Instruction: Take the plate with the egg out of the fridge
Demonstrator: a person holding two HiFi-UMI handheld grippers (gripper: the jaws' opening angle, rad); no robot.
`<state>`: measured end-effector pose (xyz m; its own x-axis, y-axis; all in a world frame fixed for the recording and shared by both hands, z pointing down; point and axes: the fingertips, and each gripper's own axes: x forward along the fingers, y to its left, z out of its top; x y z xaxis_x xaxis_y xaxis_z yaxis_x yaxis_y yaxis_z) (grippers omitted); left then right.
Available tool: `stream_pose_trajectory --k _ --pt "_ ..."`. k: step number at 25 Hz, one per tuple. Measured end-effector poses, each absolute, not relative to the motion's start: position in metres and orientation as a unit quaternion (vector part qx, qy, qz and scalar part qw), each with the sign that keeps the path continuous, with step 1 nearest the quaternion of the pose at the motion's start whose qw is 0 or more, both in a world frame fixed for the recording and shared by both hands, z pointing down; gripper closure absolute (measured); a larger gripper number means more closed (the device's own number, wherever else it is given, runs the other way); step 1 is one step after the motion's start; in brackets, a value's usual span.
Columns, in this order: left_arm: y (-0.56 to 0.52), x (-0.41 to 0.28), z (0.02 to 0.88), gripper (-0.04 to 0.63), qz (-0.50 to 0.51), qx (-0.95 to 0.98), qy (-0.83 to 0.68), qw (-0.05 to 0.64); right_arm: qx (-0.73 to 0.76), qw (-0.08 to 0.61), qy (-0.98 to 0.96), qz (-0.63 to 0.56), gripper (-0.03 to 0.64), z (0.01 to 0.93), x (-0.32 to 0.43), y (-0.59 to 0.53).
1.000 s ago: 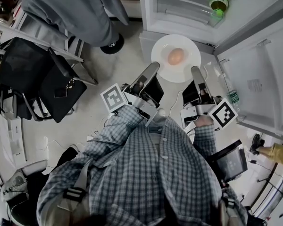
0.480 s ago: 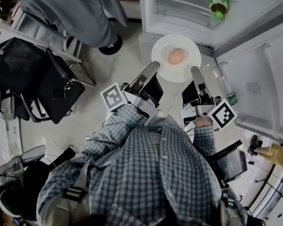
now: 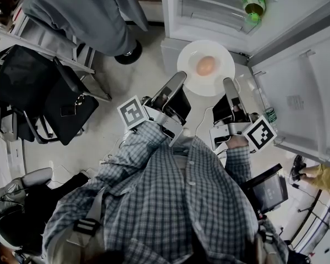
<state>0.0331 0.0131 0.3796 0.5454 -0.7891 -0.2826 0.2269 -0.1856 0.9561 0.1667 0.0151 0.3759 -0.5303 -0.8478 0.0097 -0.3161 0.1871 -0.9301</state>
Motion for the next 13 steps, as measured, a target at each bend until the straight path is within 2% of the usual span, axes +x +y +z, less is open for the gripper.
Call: stream_pose_trajectory --k 13 --pt "0.0141 0.0325 0.3800 0.548 -0.423 0.642 -0.220 0.600 -0.406 0.261 0.723 -0.494 0.571 0.3771 0.1665 0.0146"
